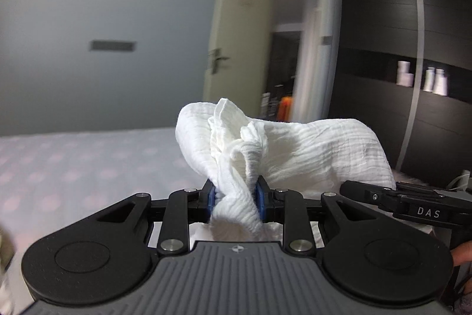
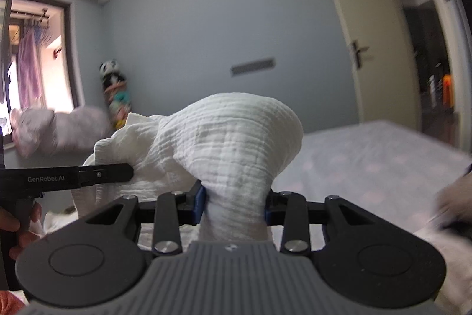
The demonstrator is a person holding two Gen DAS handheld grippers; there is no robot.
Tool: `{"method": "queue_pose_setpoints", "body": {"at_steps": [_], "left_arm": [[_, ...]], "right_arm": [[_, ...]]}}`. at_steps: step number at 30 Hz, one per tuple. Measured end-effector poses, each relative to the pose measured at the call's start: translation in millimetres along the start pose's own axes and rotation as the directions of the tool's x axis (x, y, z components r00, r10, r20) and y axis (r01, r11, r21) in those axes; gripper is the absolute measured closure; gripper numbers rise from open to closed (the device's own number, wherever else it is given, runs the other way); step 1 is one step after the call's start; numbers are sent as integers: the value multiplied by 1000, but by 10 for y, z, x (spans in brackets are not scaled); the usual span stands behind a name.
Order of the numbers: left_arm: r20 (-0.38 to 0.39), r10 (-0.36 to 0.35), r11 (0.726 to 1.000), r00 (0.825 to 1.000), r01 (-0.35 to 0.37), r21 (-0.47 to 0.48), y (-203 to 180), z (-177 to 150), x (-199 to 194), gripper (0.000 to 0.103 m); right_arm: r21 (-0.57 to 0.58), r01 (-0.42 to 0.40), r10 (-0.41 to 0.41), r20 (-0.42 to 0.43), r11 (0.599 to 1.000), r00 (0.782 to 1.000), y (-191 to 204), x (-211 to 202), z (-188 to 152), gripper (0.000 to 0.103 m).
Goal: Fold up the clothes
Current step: 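Lift the folded garment with both grippers and carry it to the clothes stack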
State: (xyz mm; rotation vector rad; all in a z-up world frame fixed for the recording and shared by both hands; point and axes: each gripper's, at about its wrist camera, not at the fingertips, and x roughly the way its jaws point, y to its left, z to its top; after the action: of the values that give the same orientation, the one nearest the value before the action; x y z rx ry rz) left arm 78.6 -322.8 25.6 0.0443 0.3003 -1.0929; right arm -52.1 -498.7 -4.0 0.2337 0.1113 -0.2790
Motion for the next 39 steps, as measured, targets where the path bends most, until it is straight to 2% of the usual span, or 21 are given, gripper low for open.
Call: {"method": "queue_pose_setpoints", "body": {"at_steps": [5,8,11,18,22,25,28,31,35,39], "left_arm": [[36,-140,989,990,138,54,-754,389,223,79],[29,-219,972,975,215,93,-1209,567,425,79],[11,-290,953,957,288,91,-1633,700,667,79],[-19,-400,915,916,401,39,-2528,659,1234,80],[-50,-466,883,883,461,-88,-2723,500,1638,80],[-89,-489,870,868,477,-128,-2855,359,1869,80],[-117,-484,873,867,469,-135,-2829,229,2039,80],[-151,-454,889,878,435,-144,-2814,134,2286,80],[-206,-391,920,897,373,-123,-2763,26,2590,79],[-266,-357,933,896,330,-143,-2582,-36,2890,79]], "right_arm": [[-41,64,-61,65,997,996,-523,-657,510,64],[-48,87,-84,54,995,995,-899,-1021,806,64],[-60,114,-112,34,992,993,-1281,-1353,1092,64],[-120,212,-219,-47,970,975,-2055,-1903,1505,64],[-169,249,-269,-107,954,957,-2406,-2041,1639,64],[-226,277,-316,-163,934,935,-2653,-2047,1697,64],[-270,272,-335,-224,924,915,-2888,-1907,1725,64],[-302,247,-333,-276,921,902,-3084,-1698,1725,64],[-354,209,-333,-337,912,881,-3232,-1127,1653,64],[-376,170,-321,-387,911,864,-3413,-675,1496,64]]}}
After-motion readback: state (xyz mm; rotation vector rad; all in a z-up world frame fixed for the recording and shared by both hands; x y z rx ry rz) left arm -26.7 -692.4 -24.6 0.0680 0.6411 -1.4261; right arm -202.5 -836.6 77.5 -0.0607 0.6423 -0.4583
